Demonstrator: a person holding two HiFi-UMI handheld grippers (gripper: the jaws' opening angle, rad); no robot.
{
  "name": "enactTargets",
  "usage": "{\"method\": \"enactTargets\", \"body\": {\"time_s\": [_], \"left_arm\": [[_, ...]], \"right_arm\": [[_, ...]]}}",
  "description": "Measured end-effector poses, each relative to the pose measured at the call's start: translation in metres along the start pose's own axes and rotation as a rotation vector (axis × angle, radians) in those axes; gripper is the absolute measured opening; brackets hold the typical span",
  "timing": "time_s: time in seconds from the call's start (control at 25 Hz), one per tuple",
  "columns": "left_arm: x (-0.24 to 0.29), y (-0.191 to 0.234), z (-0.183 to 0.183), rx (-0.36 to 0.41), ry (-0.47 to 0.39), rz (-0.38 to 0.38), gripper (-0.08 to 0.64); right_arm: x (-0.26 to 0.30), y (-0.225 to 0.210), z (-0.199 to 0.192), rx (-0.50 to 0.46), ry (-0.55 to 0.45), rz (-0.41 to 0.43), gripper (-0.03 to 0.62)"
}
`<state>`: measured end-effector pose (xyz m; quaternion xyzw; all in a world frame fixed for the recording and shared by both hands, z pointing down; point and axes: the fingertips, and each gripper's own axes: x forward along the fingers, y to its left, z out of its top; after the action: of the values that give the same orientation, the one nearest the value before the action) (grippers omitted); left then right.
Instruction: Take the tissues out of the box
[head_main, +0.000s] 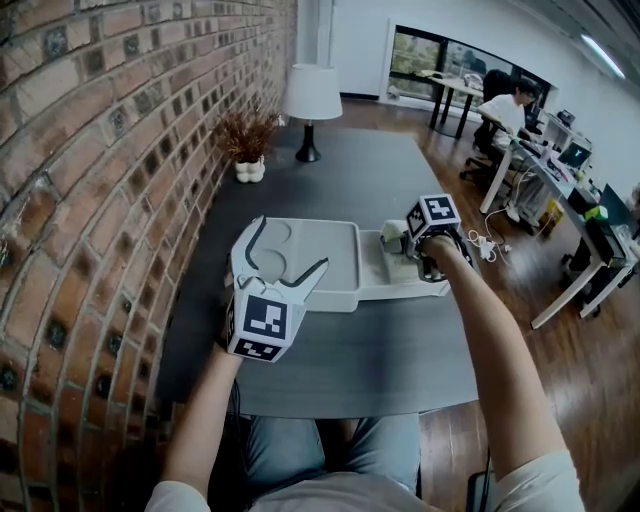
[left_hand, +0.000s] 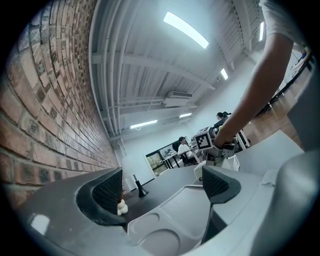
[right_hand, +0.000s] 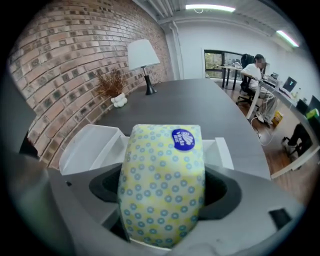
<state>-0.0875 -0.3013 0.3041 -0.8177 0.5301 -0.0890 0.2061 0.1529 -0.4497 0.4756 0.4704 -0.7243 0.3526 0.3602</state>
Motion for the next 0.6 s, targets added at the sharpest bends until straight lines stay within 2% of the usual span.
{"method": "enactTargets", "body": {"time_s": [0.28, 0.6], "left_arm": [[0.001, 0.003, 0.001, -0.088, 0.012, -0.014, 0.488], [-0.002, 0.007, 0.005, -0.175, 0.017, -0.015, 0.488]], "right_arm": [[-0.023, 0.008, 0.011, -0.038, -0.051, 0.04, 0.428], [-0.058, 0.018, 0.027, -0.08, -0.181, 0.09, 0.428]]}}
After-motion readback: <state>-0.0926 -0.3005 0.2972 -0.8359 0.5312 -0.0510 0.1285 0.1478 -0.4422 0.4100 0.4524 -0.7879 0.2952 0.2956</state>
